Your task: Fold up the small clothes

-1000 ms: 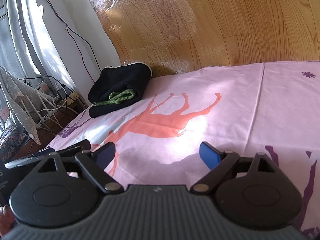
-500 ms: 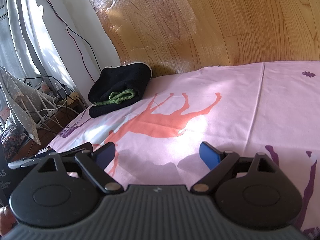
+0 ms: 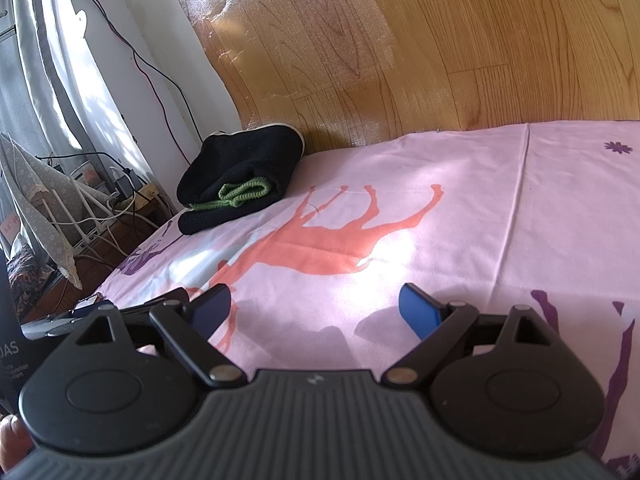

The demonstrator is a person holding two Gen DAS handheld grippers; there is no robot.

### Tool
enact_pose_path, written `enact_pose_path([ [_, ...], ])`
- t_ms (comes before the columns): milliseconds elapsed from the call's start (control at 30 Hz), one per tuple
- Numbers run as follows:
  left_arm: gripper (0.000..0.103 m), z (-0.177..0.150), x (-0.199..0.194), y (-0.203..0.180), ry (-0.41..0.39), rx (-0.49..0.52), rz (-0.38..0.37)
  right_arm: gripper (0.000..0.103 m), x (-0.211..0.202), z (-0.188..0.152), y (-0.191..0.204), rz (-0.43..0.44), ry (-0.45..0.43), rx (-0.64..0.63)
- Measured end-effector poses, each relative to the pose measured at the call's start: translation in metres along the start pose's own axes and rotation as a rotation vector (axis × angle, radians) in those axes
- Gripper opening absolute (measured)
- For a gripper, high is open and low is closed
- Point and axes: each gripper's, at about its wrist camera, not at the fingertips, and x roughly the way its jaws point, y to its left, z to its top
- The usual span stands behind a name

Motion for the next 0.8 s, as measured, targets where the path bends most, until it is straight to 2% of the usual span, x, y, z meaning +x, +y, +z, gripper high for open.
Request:
enact_pose_path([
  [800,0.103,0.0003,0.0024,-0.0007,0.014,0.010,0.032,0.093,0.0004,0.0000,-0.0006,0.001,0.001,0.000],
])
